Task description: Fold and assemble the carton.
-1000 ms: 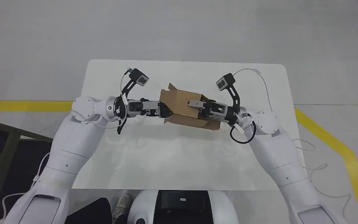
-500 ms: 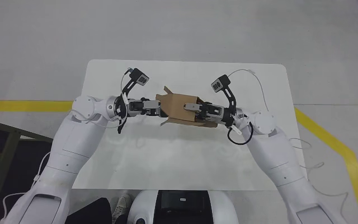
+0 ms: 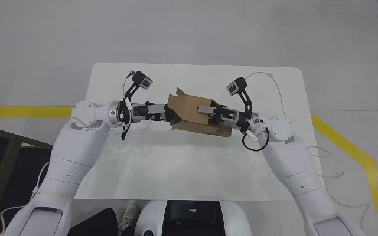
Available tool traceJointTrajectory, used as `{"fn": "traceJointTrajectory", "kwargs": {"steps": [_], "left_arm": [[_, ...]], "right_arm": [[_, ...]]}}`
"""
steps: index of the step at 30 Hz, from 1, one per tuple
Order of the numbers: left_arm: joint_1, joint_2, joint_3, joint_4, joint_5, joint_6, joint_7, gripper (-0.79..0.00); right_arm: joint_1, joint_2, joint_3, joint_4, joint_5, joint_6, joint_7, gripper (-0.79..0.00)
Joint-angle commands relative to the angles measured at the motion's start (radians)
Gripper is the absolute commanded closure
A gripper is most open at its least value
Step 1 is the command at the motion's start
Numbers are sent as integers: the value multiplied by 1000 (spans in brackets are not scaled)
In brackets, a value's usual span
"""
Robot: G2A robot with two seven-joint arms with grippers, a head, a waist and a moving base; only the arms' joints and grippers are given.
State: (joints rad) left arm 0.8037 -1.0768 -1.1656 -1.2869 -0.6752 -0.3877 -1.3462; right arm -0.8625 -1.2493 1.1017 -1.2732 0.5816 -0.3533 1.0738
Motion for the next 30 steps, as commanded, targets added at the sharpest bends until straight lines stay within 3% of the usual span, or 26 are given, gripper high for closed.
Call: {"fn": "traceJointTrajectory", "kwargs": {"steps": [1, 15, 19, 30], "left_arm": [[5, 3, -9, -5, 17, -2, 8, -785], [54, 21, -51, -71, 248, -84, 114, -785], [70, 28, -73, -68, 281, -127, 129, -785], [73, 29, -76, -67, 282, -130, 129, -785]], "right_arm": [[-2, 2, 8, -2, 0, 0, -4, 0], [-22, 16, 78, -9, 7, 25, -25, 0], [-26, 24, 102, -16, 0, 49, -16, 0], [-29, 27, 111, -24, -9, 64, -8, 0]]}}
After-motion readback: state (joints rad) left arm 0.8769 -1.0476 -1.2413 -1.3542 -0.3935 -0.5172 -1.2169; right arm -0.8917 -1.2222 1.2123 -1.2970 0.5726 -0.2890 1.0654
